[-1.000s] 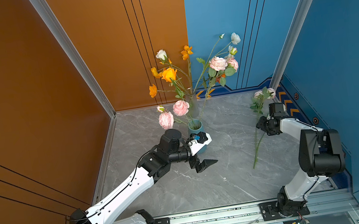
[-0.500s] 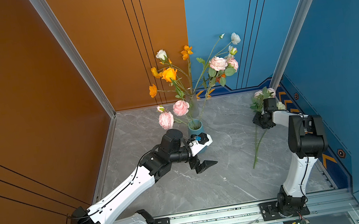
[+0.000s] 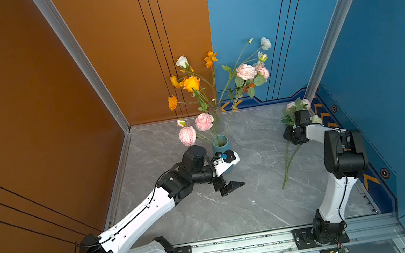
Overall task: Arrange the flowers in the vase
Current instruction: 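Close the right gripper on the pink rose stems lying on the table, then lift the pink roses upright and carry them toward the teal vase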
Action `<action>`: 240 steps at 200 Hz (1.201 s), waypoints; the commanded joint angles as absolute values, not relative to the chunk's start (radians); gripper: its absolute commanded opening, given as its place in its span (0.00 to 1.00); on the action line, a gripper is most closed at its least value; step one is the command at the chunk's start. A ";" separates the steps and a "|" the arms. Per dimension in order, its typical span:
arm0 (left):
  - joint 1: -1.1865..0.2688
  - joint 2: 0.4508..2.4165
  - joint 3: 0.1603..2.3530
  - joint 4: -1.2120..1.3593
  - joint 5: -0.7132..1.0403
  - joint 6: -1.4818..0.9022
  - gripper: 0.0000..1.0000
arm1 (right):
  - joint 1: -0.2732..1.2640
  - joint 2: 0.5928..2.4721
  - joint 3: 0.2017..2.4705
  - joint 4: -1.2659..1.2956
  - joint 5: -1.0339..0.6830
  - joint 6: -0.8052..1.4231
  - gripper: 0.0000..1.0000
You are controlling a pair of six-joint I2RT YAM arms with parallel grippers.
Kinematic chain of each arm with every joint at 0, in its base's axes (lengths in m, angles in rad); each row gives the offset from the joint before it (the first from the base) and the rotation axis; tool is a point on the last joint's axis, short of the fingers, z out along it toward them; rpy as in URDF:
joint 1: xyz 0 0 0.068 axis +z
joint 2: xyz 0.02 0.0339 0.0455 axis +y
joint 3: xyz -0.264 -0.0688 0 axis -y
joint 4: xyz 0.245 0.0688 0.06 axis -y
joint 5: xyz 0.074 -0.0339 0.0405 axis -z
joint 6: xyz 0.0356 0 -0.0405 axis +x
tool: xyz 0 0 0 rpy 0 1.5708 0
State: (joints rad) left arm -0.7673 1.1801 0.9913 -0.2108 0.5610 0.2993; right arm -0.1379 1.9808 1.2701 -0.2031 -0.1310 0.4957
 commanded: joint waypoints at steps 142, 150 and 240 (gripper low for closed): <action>-0.778 1.157 1.020 -0.226 0.585 0.305 0.98 | -0.078 1.947 1.316 -0.315 -0.135 0.411 0.01; -0.778 1.155 1.020 -0.226 0.588 0.305 0.98 | -0.066 1.918 1.308 -0.315 -0.128 0.402 0.00; -0.776 1.125 1.019 -0.228 0.595 0.312 0.98 | 0.049 1.496 1.187 -0.315 -0.023 0.416 0.00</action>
